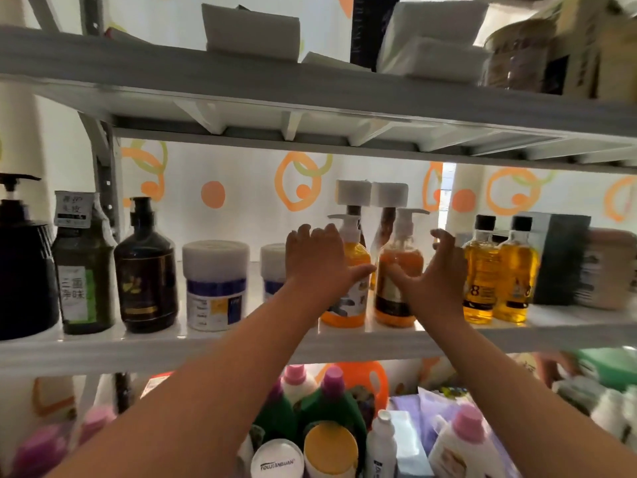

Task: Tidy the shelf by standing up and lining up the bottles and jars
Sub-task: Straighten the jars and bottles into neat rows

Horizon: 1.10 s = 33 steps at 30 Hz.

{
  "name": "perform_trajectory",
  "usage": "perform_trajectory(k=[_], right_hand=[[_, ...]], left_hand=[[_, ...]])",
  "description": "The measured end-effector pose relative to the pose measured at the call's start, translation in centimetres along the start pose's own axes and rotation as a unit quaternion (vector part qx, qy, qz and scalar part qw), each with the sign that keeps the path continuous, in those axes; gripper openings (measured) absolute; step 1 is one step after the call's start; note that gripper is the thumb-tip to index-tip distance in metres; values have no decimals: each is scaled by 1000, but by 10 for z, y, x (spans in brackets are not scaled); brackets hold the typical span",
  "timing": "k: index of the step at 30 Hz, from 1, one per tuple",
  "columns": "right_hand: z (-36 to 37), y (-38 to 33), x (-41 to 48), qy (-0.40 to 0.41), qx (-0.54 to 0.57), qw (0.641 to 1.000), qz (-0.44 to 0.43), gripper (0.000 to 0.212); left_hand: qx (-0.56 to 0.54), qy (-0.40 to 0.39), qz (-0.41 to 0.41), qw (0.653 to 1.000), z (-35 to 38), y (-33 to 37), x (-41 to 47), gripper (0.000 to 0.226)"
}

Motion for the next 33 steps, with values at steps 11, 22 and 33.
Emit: perform_trajectory(k=[11, 22, 33], right_hand=[[40, 68, -19, -155, 54, 979, 121, 99], [35, 77, -12, -129, 29, 986, 104, 96], [34, 82, -12, -136, 26, 985, 99, 103]], left_hand=[[52, -21, 45, 997, 22, 28, 24, 74], [6, 32, 17, 999, 34, 31, 20, 82], [110, -86, 69, 988, 44, 36, 28, 87]])
Point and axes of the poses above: each hand's wrist, its own x-axis towards the middle knuckle, its own z-axis out of the palm, y = z × x, the point moved 10 cm from there along x, towards the middle knuckle, and after that the axes turned 11 degrees about x, right-handed, at the moved point
